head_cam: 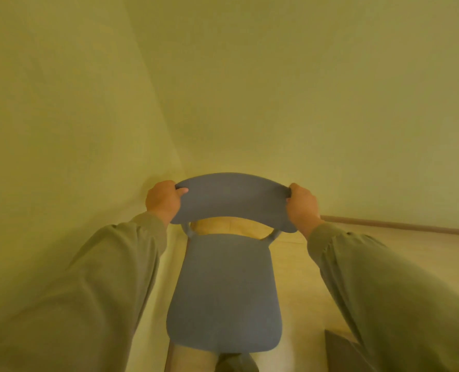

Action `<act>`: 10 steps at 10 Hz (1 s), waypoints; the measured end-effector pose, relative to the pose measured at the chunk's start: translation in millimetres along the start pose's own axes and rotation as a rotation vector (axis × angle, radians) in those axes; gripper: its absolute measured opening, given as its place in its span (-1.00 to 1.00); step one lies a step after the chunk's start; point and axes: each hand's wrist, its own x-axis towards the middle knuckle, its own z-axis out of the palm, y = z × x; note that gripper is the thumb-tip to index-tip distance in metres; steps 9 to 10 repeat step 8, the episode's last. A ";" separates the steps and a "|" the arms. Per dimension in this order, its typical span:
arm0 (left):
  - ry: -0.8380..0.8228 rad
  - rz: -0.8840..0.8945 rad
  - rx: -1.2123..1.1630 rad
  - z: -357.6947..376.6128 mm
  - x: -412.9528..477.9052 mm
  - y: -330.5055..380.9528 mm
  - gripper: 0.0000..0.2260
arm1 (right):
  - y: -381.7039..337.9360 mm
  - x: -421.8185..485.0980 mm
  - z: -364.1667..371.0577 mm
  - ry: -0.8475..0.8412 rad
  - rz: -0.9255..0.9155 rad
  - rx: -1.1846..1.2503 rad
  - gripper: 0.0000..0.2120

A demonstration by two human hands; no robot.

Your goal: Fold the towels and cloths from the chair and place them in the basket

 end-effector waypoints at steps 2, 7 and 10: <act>-0.013 0.004 -0.067 6.9 11.3 12.8 -0.72 | -8.3 18.6 0.9 -0.041 0.087 0.137 -0.73; 0.105 0.376 0.151 -11.5 -92.0 55.5 -0.34 | -74.7 -56.7 -31.4 -0.021 -0.414 0.040 -0.37; 0.237 0.395 0.217 -32.2 -136.6 72.3 -0.37 | -71.2 -86.1 -52.8 0.111 -0.479 -0.058 -0.38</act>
